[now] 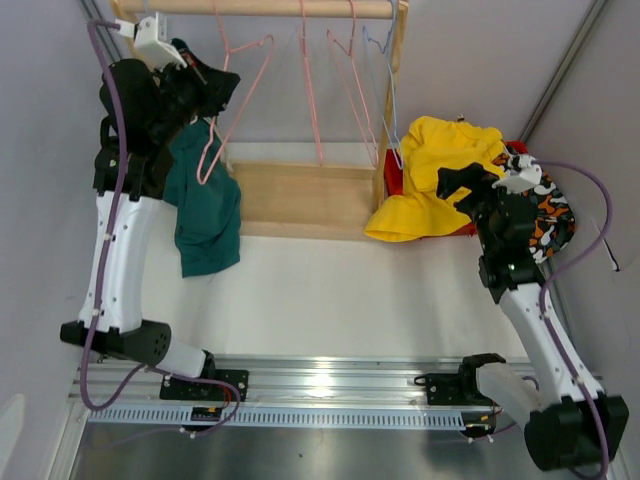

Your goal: Remove the shorts from the hanger

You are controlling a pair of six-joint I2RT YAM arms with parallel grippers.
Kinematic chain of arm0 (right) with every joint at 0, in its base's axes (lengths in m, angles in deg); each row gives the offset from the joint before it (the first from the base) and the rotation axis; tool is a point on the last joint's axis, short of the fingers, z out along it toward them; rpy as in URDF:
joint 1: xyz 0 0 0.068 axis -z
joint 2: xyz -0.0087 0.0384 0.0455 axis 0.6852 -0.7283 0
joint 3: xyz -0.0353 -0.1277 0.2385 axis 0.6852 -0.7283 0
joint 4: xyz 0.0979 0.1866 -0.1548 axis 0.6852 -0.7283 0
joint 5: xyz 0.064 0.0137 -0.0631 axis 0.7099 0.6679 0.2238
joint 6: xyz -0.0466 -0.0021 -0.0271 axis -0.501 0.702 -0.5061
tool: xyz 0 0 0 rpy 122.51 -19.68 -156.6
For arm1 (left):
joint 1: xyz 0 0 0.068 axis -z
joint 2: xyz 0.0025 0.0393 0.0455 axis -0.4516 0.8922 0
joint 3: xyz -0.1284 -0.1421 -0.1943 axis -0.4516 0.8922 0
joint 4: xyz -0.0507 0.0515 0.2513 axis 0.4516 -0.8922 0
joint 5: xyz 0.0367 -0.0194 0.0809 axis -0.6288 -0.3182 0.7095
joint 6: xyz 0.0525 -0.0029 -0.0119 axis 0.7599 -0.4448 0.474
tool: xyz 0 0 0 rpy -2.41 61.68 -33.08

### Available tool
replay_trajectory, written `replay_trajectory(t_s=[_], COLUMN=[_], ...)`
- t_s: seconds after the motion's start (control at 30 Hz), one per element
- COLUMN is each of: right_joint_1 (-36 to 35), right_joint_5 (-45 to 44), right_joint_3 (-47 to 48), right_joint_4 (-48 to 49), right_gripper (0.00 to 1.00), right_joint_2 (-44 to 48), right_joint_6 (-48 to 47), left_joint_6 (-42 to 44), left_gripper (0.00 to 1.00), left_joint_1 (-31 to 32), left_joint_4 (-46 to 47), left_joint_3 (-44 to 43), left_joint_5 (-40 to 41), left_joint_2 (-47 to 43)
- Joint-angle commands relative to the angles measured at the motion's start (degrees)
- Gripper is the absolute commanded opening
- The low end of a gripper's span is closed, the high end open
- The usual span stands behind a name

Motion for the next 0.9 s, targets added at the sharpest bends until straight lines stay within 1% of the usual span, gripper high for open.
replay_trajectory(t_s=[0.0,0.03,0.07,0.13,0.17,0.23,0.27,0.33,0.53,0.6,0.63,0.67,0.73,0.77,0.87], right_joint_1=[-2.1,-3.6,-4.6,-6.7,-8.9,-10.5,-11.6,-12.2,-13.3,-13.7,-13.9,-14.2,-14.8,-15.0,-15.8], right_joint_5=[0.3,0.4,0.1,-0.9,-2.2,-3.3,-4.1,-4.3,-4.5,-4.7,-4.8,-5.0,-5.2,-5.3,-5.8], right_joint_3=[-4.4,-5.2,-6.7,-8.1,-8.6,-9.5,-9.6,-9.7,-10.1,-10.2,-10.3,-10.4,-10.5,-10.6,-10.8], right_joint_4=[-1.7,-3.2,-4.0,-6.3,-7.0,-9.9,-10.6,-11.9,-12.1,-11.9,-11.9,-11.9,-12.2,-12.3,-13.5], right_gripper=[0.99,0.99,0.99,0.99,0.99,0.99,0.99,0.99,1.00,0.99,0.99,0.99,0.99,0.99,0.99], right_joint_2=[6.6,10.4,12.2,16.9,18.1,19.7,20.7,21.2,21.6,21.5,21.4,21.5,21.6,21.8,22.7], right_joint_6=[1.9,2.0,2.0,1.6,1.4,0.7,0.5,0.2,0.4,0.6,0.6,0.7,0.9,1.0,0.8], left_joint_6=[-1.6,-1.9,-2.2,-3.4,-3.8,-4.3,-4.4,-4.0,-2.7,-1.8,-1.4,-0.9,0.8,1.4,4.4], left_gripper=[0.00,0.00,0.00,0.00,0.00,0.00,0.00,0.00,0.00,0.13,0.22,0.39,0.58,0.71,0.83], left_joint_1=[-0.4,-0.4,-0.4,-0.3,0.1,0.4,0.8,1.1,1.5,1.5,1.5,1.5,1.3,1.0,-0.8], left_joint_4=[6.9,6.9,6.5,6.4,6.0,5.4,4.9,4.8,4.8,3.9,2.8,2.2,0.9,-0.7,-3.5], left_joint_3=[-4.6,-7.6,-9.1,-15.8,-18.7,-22.7,-23.0,-23.1,-17.1,-16.2,-16.0,-15.8,-15.1,-15.0,-14.0], left_joint_5=[-5.1,-5.3,-5.8,-6.6,-6.9,-6.1,-6.0,-5.2,-4.1,-4.3,-4.1,-4.0,-3.4,-2.3,0.9], left_joint_2=[6.2,10.4,12.7,16.8,20.6,23.4,25.2,25.6,21.6,19.7,19.0,18.1,15.3,14.3,10.4])
